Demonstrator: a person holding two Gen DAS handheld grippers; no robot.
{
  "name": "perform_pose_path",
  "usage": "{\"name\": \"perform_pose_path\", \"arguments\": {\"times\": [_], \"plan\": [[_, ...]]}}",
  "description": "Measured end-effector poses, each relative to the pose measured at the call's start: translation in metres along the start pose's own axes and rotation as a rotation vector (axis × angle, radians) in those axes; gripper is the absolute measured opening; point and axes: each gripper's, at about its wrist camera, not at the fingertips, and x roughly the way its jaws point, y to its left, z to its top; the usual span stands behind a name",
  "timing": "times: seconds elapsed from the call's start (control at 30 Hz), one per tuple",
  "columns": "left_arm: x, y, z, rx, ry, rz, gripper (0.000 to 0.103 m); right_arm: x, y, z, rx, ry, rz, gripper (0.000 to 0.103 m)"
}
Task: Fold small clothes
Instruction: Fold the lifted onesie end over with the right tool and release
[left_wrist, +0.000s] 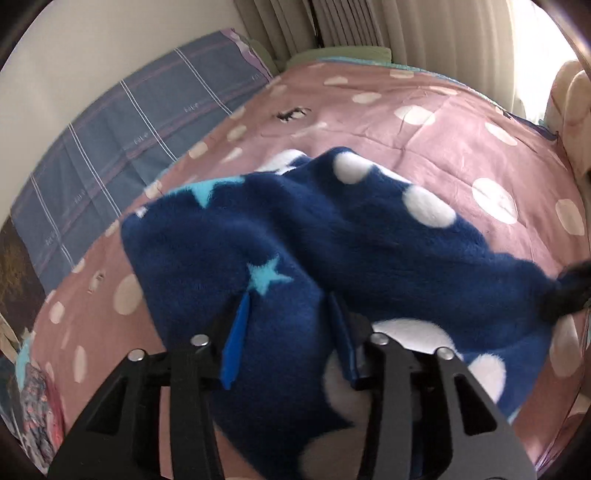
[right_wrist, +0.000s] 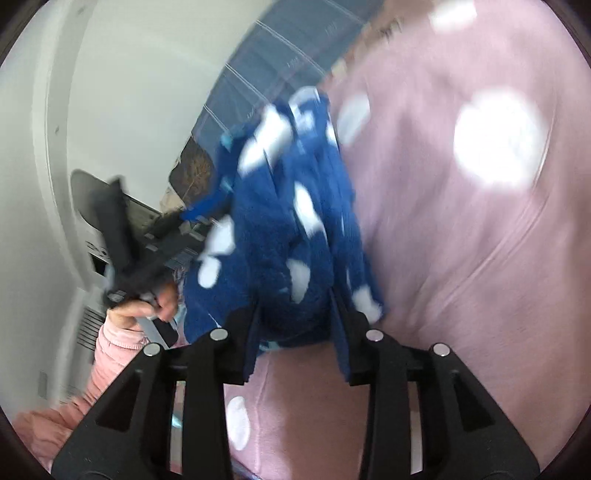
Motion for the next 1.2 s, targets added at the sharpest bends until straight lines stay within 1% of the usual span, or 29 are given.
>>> {"name": "perform_pose_path", "arguments": {"times": [0.03, 0.1, 0.13, 0.17, 0.23, 0.27, 0.3, 0.33, 0.37, 0.4, 0.43, 0.47, 0.53, 0.57, 0.6, 0.63, 0.7, 0.73, 0.8, 0.87, 0.97, 1.0, 1.03, 1.07, 1.13, 1.17, 1.2], "plan": [[0.003, -0.001, 0.003, 0.002, 0.002, -0.009, 0.041, -0.009, 0.007, 0.006, -0.035, -0.037, -0.024, 0.032], [0.008, -0.005, 0.008, 0.016, 0.004, -0.032, 0.041, -0.030, 0.028, 0.011, -0.118, -0.116, -0.073, 0.031], [0.011, -0.006, 0.010, 0.016, 0.008, -0.044, 0.041, -0.035, 0.036, 0.011, -0.146, -0.137, -0.073, 0.030], [0.012, -0.008, 0.010, 0.015, 0.010, -0.050, 0.041, -0.038, 0.045, 0.010, -0.172, -0.148, -0.057, 0.028], [0.015, -0.008, 0.010, 0.025, 0.008, -0.052, 0.041, -0.023, 0.064, 0.004, -0.237, -0.108, -0.001, 0.025], [0.017, -0.008, 0.010, 0.030, 0.005, -0.051, 0.041, -0.013, 0.069, 0.002, -0.260, -0.088, 0.000, 0.024], [0.017, -0.009, 0.007, 0.032, -0.001, -0.053, 0.041, 0.001, 0.073, -0.002, -0.294, -0.063, -0.035, 0.023], [0.016, -0.009, 0.005, 0.026, -0.009, -0.056, 0.041, 0.016, 0.073, -0.004, -0.310, -0.047, -0.093, 0.023], [0.014, -0.008, 0.001, 0.018, -0.015, -0.060, 0.041, 0.039, 0.063, -0.007, -0.307, -0.007, -0.239, 0.016], [0.015, -0.008, -0.001, 0.017, -0.025, -0.067, 0.042, 0.051, 0.054, -0.010, -0.296, 0.026, -0.305, 0.011], [0.016, -0.011, -0.004, 0.027, -0.039, -0.057, 0.042, 0.064, 0.045, -0.012, -0.272, 0.048, -0.317, 0.009], [0.016, -0.016, -0.007, 0.041, -0.052, -0.034, 0.042, 0.066, 0.041, -0.016, -0.253, 0.039, -0.317, 0.007], [0.015, -0.018, -0.008, 0.045, -0.062, -0.017, 0.042, 0.068, 0.052, -0.022, -0.296, 0.032, -0.396, 0.007], [0.015, -0.017, -0.008, 0.040, -0.063, -0.020, 0.042, 0.072, 0.059, -0.024, -0.334, 0.033, -0.437, 0.007], [0.014, -0.015, -0.008, 0.034, -0.065, -0.024, 0.042, 0.080, 0.059, -0.020, -0.348, 0.034, -0.450, 0.007], [0.012, -0.013, -0.008, 0.023, -0.073, -0.029, 0.043, 0.080, 0.061, -0.020, -0.355, 0.035, -0.449, 0.007], [-0.001, -0.004, -0.008, -0.010, -0.102, -0.051, 0.045, 0.079, 0.061, -0.016, -0.350, 0.043, -0.421, 0.007], [-0.006, -0.001, -0.008, -0.028, -0.113, -0.068, 0.049, 0.074, 0.061, -0.013, -0.336, 0.045, -0.398, 0.008], [-0.025, 0.012, -0.008, -0.079, -0.147, -0.118, 0.050, 0.064, 0.062, -0.010, -0.324, 0.040, -0.372, 0.009], [-0.041, 0.025, -0.008, -0.109, -0.189, -0.117, 0.050, 0.057, 0.072, -0.004, -0.351, 0.023, -0.369, 0.012], [-0.062, 0.039, -0.009, -0.133, -0.238, -0.133, 0.049, 0.048, 0.092, 0.006, -0.432, -0.034, -0.378, 0.019], [-0.065, 0.041, -0.010, -0.131, -0.247, -0.141, 0.046, 0.046, 0.100, 0.009, -0.458, -0.057, -0.372, 0.021], [-0.066, 0.042, -0.010, -0.114, -0.248, -0.141, 0.039, 0.047, 0.105, 0.015, -0.473, -0.069, -0.363, 0.021], [-0.064, 0.041, -0.011, -0.100, -0.236, -0.139, 0.035, 0.051, 0.110, 0.022, -0.489, -0.079, -0.350, 0.022], [-0.041, 0.037, -0.015, -0.089, -0.159, -0.153, 0.026, 0.061, 0.112, 0.034, -0.499, -0.096, -0.351, 0.022], [-0.021, 0.033, -0.020, -0.080, -0.102, -0.150, 0.025, 0.073, 0.107, 0.041, -0.489, -0.089, -0.367, 0.022], [-0.003, 0.027, -0.028, -0.060, -0.091, -0.123, 0.025, 0.079, 0.102, 0.041, -0.468, -0.060, -0.395, 0.021]]}}
